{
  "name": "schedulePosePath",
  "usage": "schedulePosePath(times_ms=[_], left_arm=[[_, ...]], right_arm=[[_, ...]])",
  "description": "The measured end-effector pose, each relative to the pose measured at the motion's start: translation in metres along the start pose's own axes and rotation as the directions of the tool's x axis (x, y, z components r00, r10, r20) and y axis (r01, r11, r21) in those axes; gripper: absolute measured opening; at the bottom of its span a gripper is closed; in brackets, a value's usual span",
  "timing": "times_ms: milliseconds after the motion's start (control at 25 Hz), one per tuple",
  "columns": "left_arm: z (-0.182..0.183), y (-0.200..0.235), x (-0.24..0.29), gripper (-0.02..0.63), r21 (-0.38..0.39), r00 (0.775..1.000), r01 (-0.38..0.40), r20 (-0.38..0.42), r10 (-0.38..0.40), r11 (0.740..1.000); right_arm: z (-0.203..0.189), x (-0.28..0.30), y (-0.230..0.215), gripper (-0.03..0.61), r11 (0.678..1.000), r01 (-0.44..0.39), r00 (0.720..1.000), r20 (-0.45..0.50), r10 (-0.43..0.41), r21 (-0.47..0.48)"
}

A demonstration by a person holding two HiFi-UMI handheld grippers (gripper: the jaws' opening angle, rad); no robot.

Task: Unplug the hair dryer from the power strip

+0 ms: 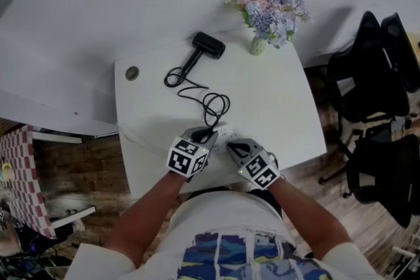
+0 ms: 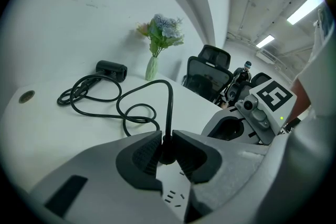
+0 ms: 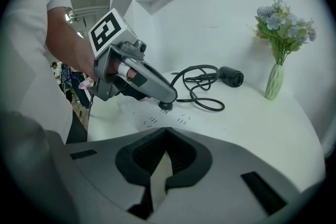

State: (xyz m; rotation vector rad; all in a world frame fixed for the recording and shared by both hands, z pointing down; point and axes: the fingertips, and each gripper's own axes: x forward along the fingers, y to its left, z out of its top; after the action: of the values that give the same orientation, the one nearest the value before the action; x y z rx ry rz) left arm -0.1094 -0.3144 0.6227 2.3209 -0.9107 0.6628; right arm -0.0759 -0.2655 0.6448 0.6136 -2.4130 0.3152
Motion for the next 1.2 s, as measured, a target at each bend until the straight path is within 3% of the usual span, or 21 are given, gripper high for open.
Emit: schedulePosePath(times_ms=[400,840,1040,1200], left_arm=[[0.002,0.001,-0.001,0.057,-0.039,1.000,0.015,0.002,-0.015,0.999],[0.002,-0.010,-0.010,0.054,0.152,0.998,-0.045,0.039,0.039,0.987],[0.008,0.000,-0.010,0.052,0.022,0.999,0.002,0.054,-0.003,1.000],[0.039,0.006,-0.022,0.052,0.027,0.993,0.003,0.121,-0.006,1.000]], right_arm=[[0.000,-0.001,-0.001,-0.006,1.000,0.020,0.999,-0.029,-0.020,-0.018],[0.000,0.000,0.001,-0.006,0.999,0.044,0.998,-0.036,-0.045,-0.019],[0.000,0.000,0.002,-0.006,0.999,0.047,0.998,-0.038,-0.047,-0.015],[-0.001,0.000,0.000,-0.006,0.999,0.043,0.998,-0.036,-0.043,-0.002]])
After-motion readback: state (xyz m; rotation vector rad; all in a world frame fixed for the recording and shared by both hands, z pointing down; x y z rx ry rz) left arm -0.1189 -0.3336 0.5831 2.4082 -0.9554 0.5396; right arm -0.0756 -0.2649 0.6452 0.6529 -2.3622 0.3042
